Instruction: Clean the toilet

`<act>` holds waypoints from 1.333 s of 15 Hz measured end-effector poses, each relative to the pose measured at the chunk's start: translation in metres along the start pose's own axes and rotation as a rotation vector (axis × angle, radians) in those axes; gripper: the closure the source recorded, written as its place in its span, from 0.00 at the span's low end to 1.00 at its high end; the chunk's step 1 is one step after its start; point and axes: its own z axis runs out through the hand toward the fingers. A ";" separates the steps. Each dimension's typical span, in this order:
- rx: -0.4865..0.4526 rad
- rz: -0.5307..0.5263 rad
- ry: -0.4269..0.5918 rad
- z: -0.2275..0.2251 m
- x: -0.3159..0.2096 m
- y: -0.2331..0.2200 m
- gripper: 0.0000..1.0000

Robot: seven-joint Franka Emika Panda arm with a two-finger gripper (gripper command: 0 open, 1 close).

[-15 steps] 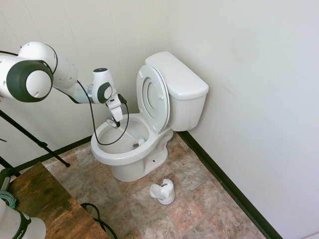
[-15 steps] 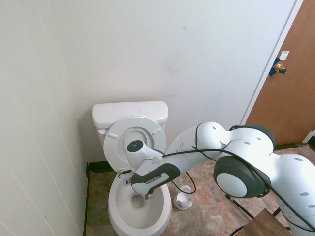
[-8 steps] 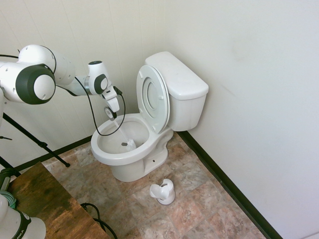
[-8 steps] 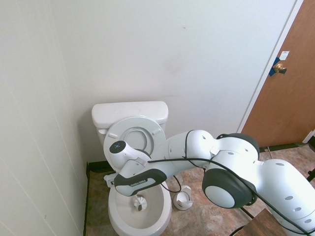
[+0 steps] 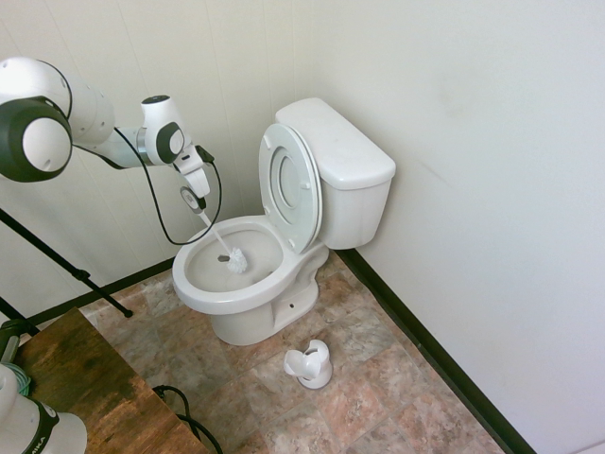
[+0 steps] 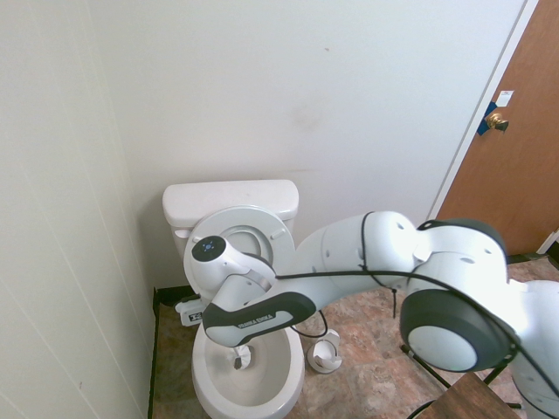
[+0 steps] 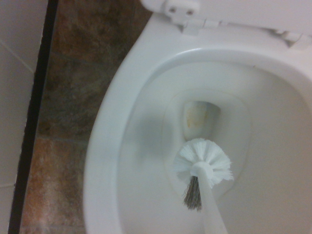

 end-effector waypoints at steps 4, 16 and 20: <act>0.058 0.025 0.053 -0.093 0.022 0.031 1.00; 0.041 0.286 0.086 -0.175 0.195 0.191 1.00; -0.010 0.341 0.069 -0.113 0.246 0.205 1.00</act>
